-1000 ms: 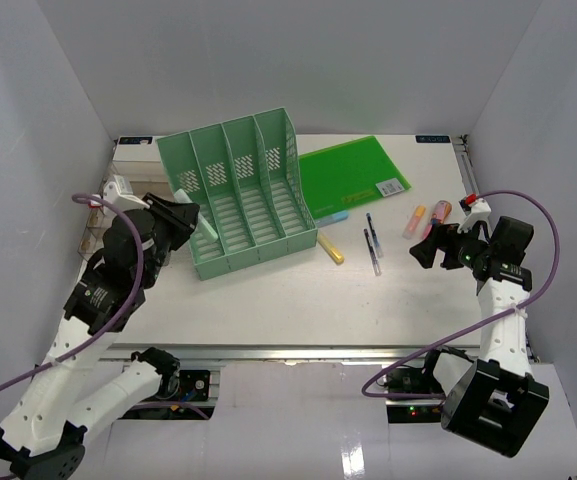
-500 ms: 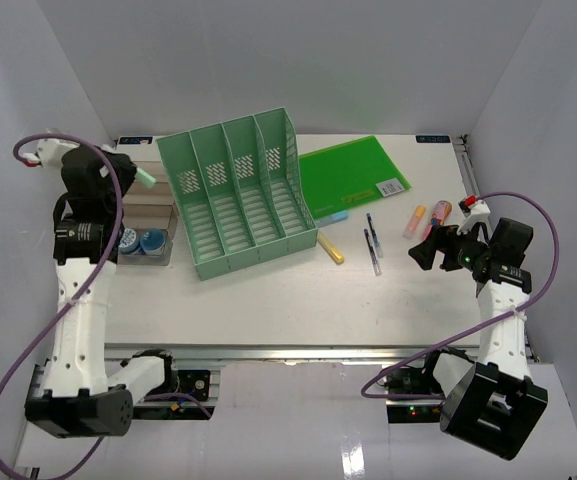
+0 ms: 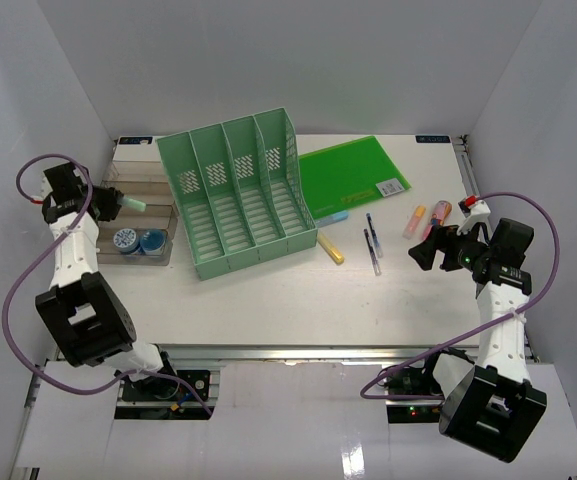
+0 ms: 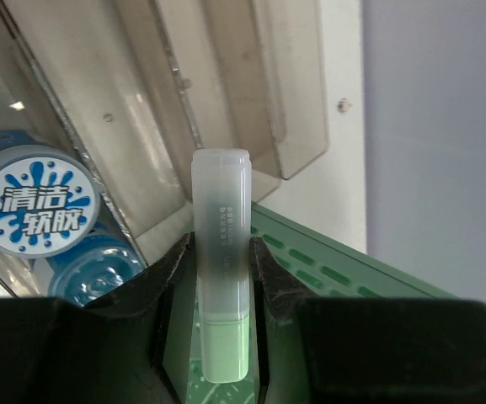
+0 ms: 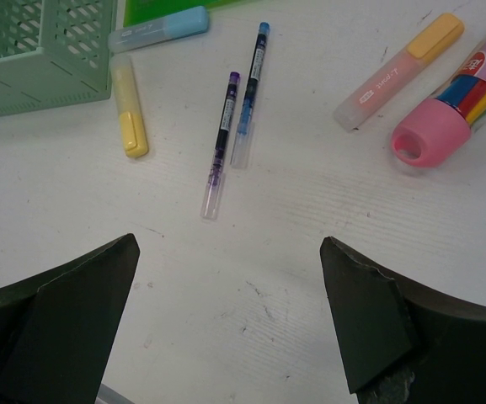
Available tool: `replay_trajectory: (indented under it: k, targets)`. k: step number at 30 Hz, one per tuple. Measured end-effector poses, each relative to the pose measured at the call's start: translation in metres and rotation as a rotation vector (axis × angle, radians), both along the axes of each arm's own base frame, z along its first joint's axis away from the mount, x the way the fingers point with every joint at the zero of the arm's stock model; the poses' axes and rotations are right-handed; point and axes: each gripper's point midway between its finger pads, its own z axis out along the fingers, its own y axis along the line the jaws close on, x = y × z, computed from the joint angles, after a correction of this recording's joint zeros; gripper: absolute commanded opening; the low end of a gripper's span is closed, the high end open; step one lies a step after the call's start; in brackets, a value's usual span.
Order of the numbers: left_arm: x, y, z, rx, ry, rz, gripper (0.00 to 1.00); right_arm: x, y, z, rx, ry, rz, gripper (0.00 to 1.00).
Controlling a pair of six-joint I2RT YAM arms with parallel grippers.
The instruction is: Organize the desk
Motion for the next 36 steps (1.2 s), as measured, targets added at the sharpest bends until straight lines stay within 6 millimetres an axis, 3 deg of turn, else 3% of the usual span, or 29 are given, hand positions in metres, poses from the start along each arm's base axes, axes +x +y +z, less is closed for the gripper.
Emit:
replay_trajectory:
  k: [12, 16, 19, 23, 29, 36]
  targets:
    - [0.019, 0.013, -0.055, -0.033, 0.079, 0.030, 0.01, 0.000, 0.000, 0.000, -0.003, -0.001, 0.000, 0.95]
    - [0.023, 0.015, -0.087, -0.059, 0.135, 0.037, 0.09, 0.000, -0.001, 0.000, -0.004, -0.001, -0.001, 0.94]
    - [0.024, 0.017, -0.105, -0.071, 0.167, 0.041, 0.21, 0.000, -0.002, -0.001, -0.005, 0.001, -0.005, 0.94]
    - [0.028, 0.018, -0.115, -0.076, 0.174, 0.042, 0.48, 0.001, -0.002, -0.002, -0.006, 0.003, 0.000, 0.93]
    - [0.039, 0.018, -0.110, -0.079, 0.123, 0.030, 0.84, -0.002, 0.004, -0.004, -0.001, -0.004, 0.049, 0.90]
    - [0.046, 0.018, -0.100, -0.059, 0.076, 0.006, 0.89, -0.016, 0.023, -0.010, 0.044, 0.001, 0.197, 0.91]
